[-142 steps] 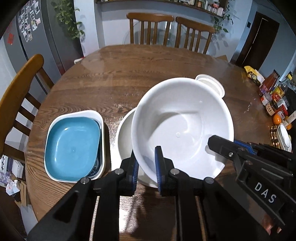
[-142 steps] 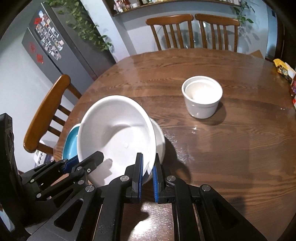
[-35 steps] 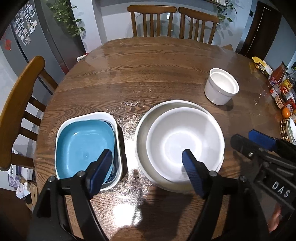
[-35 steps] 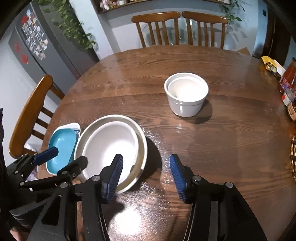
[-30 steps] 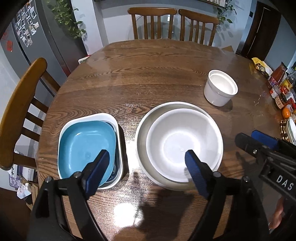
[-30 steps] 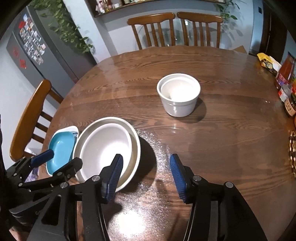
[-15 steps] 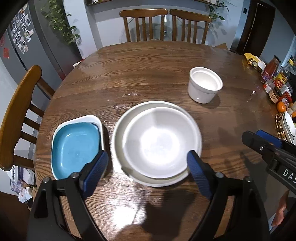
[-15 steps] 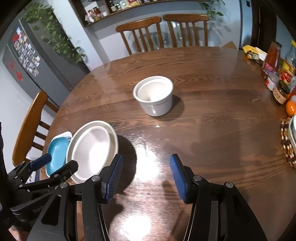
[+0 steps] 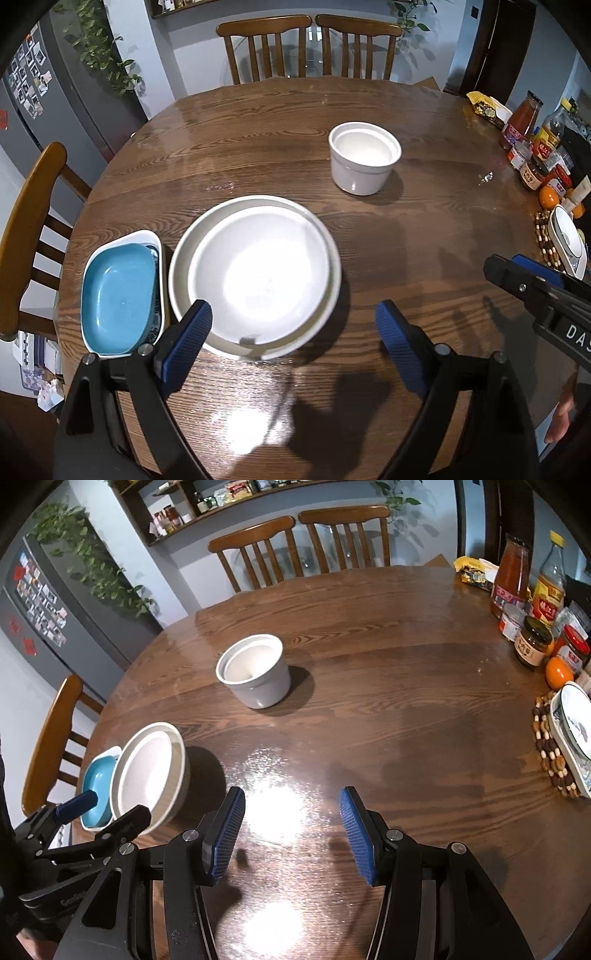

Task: Organize plates and bowls
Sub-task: 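Move both grippers to the small white ramekin, then close both grippers on the small white ramekin rim, then lift the ramekin with both grippers and carry it over the nested bowls, then lower the ramekin into the smaller white bowl with both grippers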

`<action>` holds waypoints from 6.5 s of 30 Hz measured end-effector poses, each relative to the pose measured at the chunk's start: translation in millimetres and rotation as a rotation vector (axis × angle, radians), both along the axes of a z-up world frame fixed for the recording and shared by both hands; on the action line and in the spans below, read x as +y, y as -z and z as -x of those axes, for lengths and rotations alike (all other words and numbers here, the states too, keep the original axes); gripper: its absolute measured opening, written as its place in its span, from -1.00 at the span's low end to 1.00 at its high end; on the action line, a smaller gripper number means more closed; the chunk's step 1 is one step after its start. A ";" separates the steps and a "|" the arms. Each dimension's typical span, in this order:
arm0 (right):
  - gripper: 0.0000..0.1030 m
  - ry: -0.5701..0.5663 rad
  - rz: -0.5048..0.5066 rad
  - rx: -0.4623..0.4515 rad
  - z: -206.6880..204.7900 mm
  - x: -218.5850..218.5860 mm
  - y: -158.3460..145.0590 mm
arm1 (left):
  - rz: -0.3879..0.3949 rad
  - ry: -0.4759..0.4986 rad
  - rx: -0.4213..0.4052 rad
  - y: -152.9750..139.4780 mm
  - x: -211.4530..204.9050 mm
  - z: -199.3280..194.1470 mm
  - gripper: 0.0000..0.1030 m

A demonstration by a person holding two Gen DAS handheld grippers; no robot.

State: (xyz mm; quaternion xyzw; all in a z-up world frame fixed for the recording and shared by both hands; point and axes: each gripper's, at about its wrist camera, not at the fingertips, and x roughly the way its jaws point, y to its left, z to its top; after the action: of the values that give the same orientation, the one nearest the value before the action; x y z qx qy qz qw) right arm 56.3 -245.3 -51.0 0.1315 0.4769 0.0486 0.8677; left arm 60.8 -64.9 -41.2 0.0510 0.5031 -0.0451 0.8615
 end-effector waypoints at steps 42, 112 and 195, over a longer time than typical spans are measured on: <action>0.05 0.106 0.012 -0.117 26.4 -92.8 -58.7 | 0.046 0.166 -0.180 -101.0 -82.5 -26.2 0.75; -0.63 -0.159 -0.196 0.185 -187.7 1.2 54.6 | 0.148 -0.088 0.196 52.4 -48.0 -170.3 -0.82; -0.64 -0.202 -0.139 0.075 -51.6 142.0 3.7 | 0.191 -0.080 0.049 5.8 92.4 -31.5 -0.80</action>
State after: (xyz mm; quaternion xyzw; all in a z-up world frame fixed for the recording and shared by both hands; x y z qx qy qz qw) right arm 108.0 -103.3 -54.7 0.1447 0.5154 0.1637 0.8287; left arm 92.3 27.5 -47.0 -0.0525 0.5193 -0.0598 0.8509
